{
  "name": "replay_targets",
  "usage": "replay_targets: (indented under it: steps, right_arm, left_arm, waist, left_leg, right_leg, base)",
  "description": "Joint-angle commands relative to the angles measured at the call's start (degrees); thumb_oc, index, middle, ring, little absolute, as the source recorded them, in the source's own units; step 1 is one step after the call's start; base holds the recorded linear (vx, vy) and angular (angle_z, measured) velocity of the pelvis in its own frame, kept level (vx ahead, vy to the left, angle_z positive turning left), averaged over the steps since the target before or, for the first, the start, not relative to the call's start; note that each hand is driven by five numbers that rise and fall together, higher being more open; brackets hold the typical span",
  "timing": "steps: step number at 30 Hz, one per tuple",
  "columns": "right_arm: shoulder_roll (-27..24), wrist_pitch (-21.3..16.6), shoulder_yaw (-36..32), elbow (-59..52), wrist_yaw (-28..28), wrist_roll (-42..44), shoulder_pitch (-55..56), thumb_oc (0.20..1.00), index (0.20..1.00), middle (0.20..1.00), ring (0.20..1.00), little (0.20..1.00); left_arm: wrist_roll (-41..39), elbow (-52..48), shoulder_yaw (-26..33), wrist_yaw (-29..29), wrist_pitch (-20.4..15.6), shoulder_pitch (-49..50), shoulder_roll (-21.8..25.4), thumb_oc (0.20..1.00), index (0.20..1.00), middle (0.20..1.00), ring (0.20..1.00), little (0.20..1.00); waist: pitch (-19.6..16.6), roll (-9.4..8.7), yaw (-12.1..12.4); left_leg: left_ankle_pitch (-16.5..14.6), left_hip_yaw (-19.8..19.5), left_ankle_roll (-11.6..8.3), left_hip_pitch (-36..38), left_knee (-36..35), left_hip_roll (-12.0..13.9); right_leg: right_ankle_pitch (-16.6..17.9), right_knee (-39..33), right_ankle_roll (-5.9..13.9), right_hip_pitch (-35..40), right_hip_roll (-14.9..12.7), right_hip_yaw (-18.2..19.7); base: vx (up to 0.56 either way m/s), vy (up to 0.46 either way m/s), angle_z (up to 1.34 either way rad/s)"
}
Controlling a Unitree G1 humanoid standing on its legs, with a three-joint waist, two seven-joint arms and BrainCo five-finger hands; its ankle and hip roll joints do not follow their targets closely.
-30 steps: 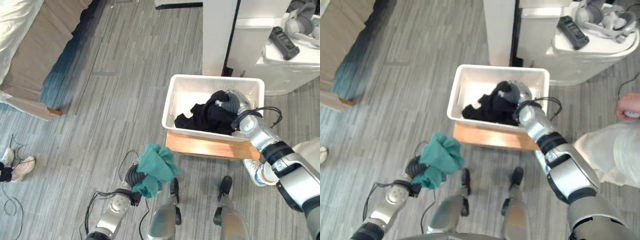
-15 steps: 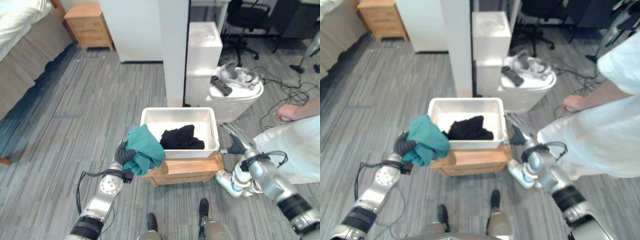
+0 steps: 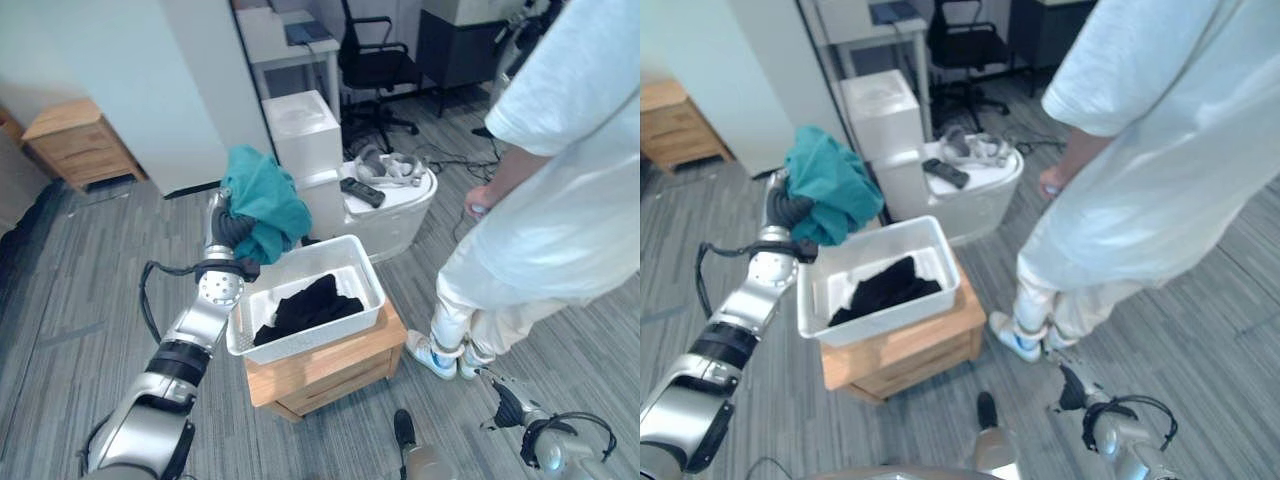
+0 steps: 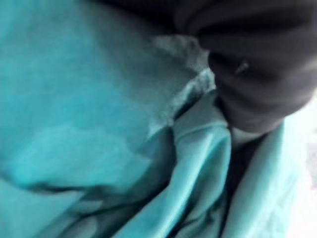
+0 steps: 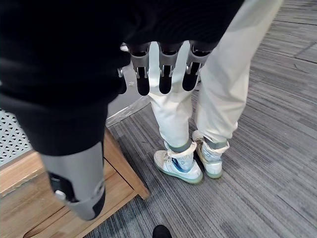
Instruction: Tidy up the quilt and then pick up the clothes from the bed and put them into the laundry hamper.
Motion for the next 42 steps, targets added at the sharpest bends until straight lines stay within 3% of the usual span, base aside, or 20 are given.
replay_targets:
  steps: [1,7,11,12,19,23,29,33,34,36,37,42]
  right_arm:
    - [-0.6,-0.8,0.5,-1.8,-2.8,0.3,-5.3,1.0,1.0,1.0,1.0,1.0]
    - [0.9,0.5,3.1,0.6,-5.3,0.9,-10.5,1.0,1.0,1.0,1.0,1.0]
    - [2.3,0.9,4.7,3.8,-6.5,1.6,-13.3,1.0,1.0,1.0,1.0,1.0]
    - [3.2,0.9,5.6,5.1,-7.2,2.0,-13.8,1.0,1.0,1.0,1.0,1.0]
    - [4.6,0.2,6.3,6.7,-6.7,3.1,-10.1,1.0,1.0,1.0,1.0,1.0]
    - [4.3,-0.4,4.8,4.5,-4.6,3.9,-6.1,1.0,1.0,1.0,1.0,1.0]
    - [5.6,-0.1,4.4,5.7,-3.4,5.0,-5.9,1.0,1.0,1.0,1.0,1.0]
    - [6.1,0.7,3.4,5.6,-3.3,5.6,-6.0,1.0,1.0,1.0,1.0,1.0]
    - [6.6,1.3,2.3,6.0,-3.4,6.3,-6.1,1.0,1.0,1.0,1.0,1.0]
    - [6.8,1.7,1.8,6.5,-3.3,6.5,-6.1,1.0,1.0,1.0,1.0,1.0]
    - [7.4,2.1,0.5,8.1,-2.4,7.6,-6.3,1.0,1.0,1.0,1.0,1.0]
    - [9.9,3.0,-2.8,13.1,-1.9,11.9,-6.7,1.0,1.0,1.0,1.0,1.0]
  left_arm:
    - [2.5,3.0,0.9,1.5,-1.5,-7.3,-0.2,0.2,0.2,0.2,0.2,0.2]
    - [4.6,12.0,-1.8,1.3,-0.1,-6.6,-4.5,0.2,0.2,0.2,0.2,0.2]
    - [7.2,18.1,-2.5,2.6,1.1,-8.4,-4.7,0.2,0.2,0.2,0.2,0.2]
    - [7.4,21.9,-1.8,4.3,1.9,-9.4,-4.8,1.0,1.0,1.0,1.0,1.0]
    - [3.2,22.5,3.1,5.4,1.8,-7.7,-3.2,1.0,1.0,1.0,1.0,1.0]
    - [0.4,17.4,7.1,4.8,0.4,-3.6,1.8,1.0,1.0,1.0,1.0,1.0]
    - [-3.3,14.9,10.7,4.7,0.0,0.0,3.5,1.0,1.0,1.0,1.0,1.0]
    - [-8.3,11.4,13.8,5.8,-0.9,3.8,1.8,1.0,1.0,1.0,1.0,1.0]
    - [-14.1,8.2,16.3,4.9,-3.1,8.6,-1.0,1.0,1.0,1.0,1.0,1.0]
    - [-17.0,5.7,17.7,4.0,-3.8,11.7,-2.2,1.0,1.0,1.0,1.0,1.0]
    - [-20.6,9.1,20.3,-0.3,-3.5,17.2,-3.0,1.0,1.0,1.0,1.0,1.0]
    - [-21.9,21.7,23.6,-5.2,-0.4,26.7,-6.2,1.0,1.0,1.0,1.0,1.0]
  waist:
    - [6.2,-0.73,0.1]
    - [10.6,0.98,-1.1]
    - [11.8,1.12,-1.1]
    - [12.2,0.88,-1.2]
    - [11.0,-0.21,-0.3]
    - [8.3,-0.98,1.1]
    - [4.7,-1.83,3.2]
    - [3.3,-2.38,4.2]
    - [2.5,-2.75,5.0]
    - [2.0,-2.87,5.3]
    - [1.2,-3.17,6.0]
    - [-0.4,-3.45,6.9]
  left_leg:
    - [-1.9,0.7,-1.56,2.1,0.1,-0.1]
    - [-0.7,2.5,-1.15,-2.5,0.1,-1.4]
    - [-0.2,3.0,-1.16,-3.8,0.1,-1.5]
    - [0.0,3.0,-1.31,-4.1,0.1,-1.3]
    - [-0.4,2.7,-1.59,-3.0,0.1,-0.7]
    - [-0.9,2.3,-1.81,-0.8,0.1,-0.1]
    - [-1.7,1.3,-1.98,2.4,0.1,0.6]
    - [-2.1,0.3,-1.92,3.8,0.1,0.8]
    - [-2.4,-0.4,-1.77,4.6,0.1,0.8]
    - [-2.6,-0.7,-1.7,5.0,0.1,0.8]
    - [-2.6,-1.1,-1.66,5.6,0.1,0.9]
    - [-3.1,-1.5,-1.38,7.1,0.1,1.0]
  right_leg:
    - [-6.9,0.3,5.84,4.5,-2.4,0.6]
    - [-4.7,0.2,6.52,-1.6,-2.9,3.3]
    - [-4.2,0.2,6.63,-3.0,-2.9,3.6]
    - [-4.1,0.2,6.58,-3.3,-3.0,3.4]
    - [-4.7,0.5,6.09,-2.0,-2.9,2.1]
    - [-5.5,0.5,5.7,0.5,-2.6,0.9]
    - [-6.8,0.3,5.37,4.6,-2.0,-0.3]
    - [-7.5,0.3,5.19,6.7,-1.8,-1.0]
    - [-7.8,0.3,5.05,7.8,-1.6,-1.3]
    - [-8.0,0.3,4.98,8.5,-1.6,-1.5]
    - [-8.2,0.3,4.86,9.4,-1.5,-1.7]
    - [-8.5,0.4,4.71,11.1,-1.5,-2.0]
  base:
    - [-0.11,0.023,-0.29]
    - [-0.08,0.028,-0.2]
    - [-0.04,0.003,-0.22]
    - [-0.01,-0.027,-0.11]
    - [0.01,-0.023,0.05]
    - [0.05,-0.027,0.1]
    - [0.06,-0.013,0.12]
    - [0.04,-0.003,0.07]
    - [0.03,0.006,0.19]
    - [0.03,0.013,0.13]
    - [0.02,0.017,0.09]
    - [0.03,0.045,0.02]
